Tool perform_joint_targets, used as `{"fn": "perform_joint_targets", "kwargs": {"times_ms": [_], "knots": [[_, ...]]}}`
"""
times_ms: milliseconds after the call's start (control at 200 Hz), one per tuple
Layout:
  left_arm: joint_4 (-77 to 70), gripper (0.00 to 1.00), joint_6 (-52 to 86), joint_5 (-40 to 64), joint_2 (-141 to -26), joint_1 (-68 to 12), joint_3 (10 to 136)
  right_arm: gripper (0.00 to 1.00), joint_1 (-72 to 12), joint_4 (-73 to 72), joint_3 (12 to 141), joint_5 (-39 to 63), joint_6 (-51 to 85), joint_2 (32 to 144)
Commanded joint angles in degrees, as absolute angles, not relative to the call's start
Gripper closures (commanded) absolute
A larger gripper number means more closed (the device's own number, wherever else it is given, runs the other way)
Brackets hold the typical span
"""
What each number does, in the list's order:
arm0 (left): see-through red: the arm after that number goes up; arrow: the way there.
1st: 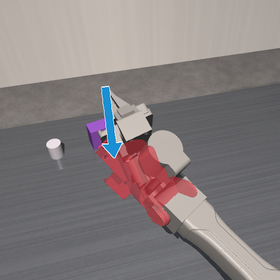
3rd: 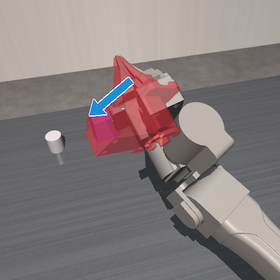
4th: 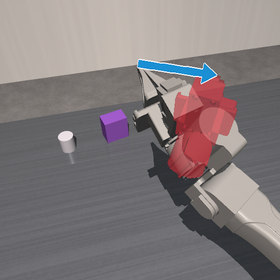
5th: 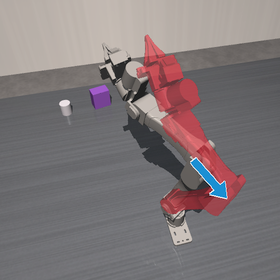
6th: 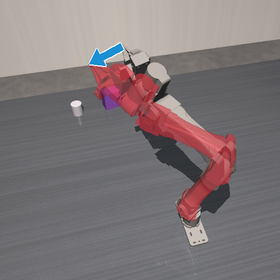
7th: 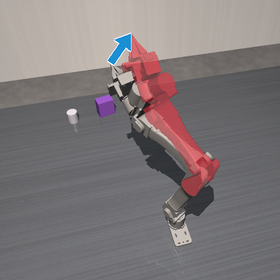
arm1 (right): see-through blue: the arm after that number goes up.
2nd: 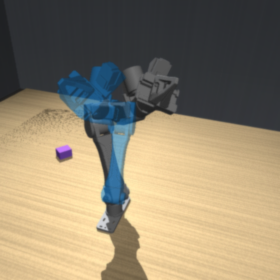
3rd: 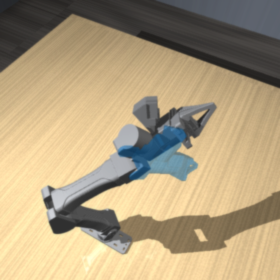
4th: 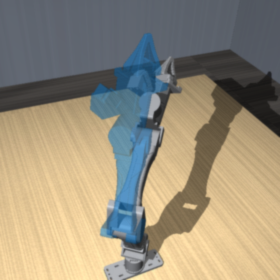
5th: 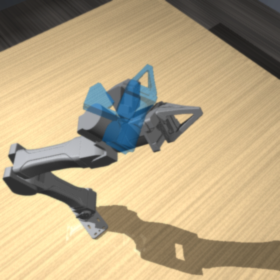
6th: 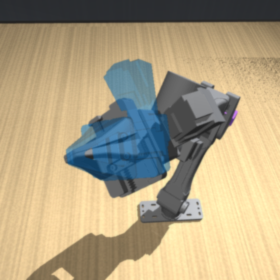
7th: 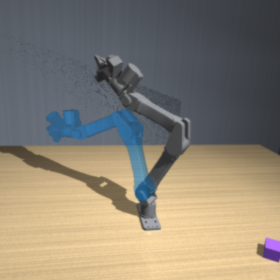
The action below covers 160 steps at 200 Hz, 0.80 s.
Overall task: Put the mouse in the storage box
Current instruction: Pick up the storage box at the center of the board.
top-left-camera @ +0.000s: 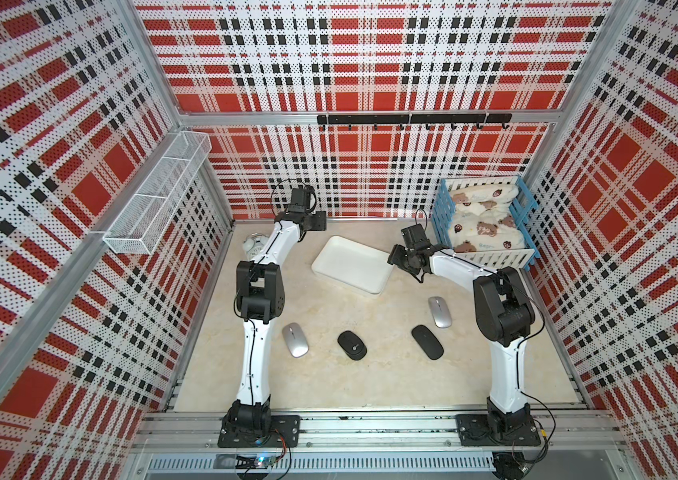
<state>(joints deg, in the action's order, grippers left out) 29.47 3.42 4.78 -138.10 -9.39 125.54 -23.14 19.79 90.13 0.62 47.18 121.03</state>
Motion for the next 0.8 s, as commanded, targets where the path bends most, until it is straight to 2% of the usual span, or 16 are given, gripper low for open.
{"fn": "perform_joint_targets", "kwargs": {"times_ms": [0, 85, 230, 306, 346, 431, 461, 626, 736, 797], "knots": [[31.60, 0.36, 0.91, 6.54, -139.34, -10.63, 122.23, 0.36, -23.72, 20.39, 92.00, 1.58, 47.72, 123.03], [31.64, 0.40, 0.20, 6.04, -138.97, -11.22, 119.88, 0.37, -23.82, 20.58, 92.82, 2.07, 47.62, 124.43], [31.34, 0.40, 0.09, 4.49, -138.39, -11.58, 116.30, 0.39, -23.90, 20.71, 93.68, 3.06, 47.47, 126.52], [31.20, 0.50, 0.26, 3.29, -139.16, -11.24, 116.10, 0.46, -23.96, 20.55, 93.81, 3.82, 47.07, 127.13], [31.20, 0.52, 0.34, 3.19, -139.70, -11.01, 116.33, 0.49, -23.99, 20.57, 93.87, 3.87, 46.92, 127.25], [31.29, 0.72, 0.16, 1.95, -140.36, -11.04, 116.73, 0.54, -24.17, 20.86, 93.78, 3.37, 46.40, 127.18], [31.23, 0.76, 0.01, 1.51, -140.36, -11.27, 116.69, 0.56, -24.17, 21.04, 93.78, 3.01, 46.18, 127.12], [31.27, 0.78, -2.01, -0.64, -140.90, -12.96, 116.60, 0.65, -24.17, 22.71, 94.58, 0.85, 44.22, 127.48], [31.21, 0.89, -1.61, -1.32, -140.52, -13.35, 115.71, 0.75, -24.17, 24.10, 95.53, 0.45, 43.18, 127.97], [31.20, 1.00, -0.81, -1.03, -140.14, -13.18, 114.90, 0.83, -24.17, 24.35, 95.64, 0.03, 42.29, 127.97]]}}
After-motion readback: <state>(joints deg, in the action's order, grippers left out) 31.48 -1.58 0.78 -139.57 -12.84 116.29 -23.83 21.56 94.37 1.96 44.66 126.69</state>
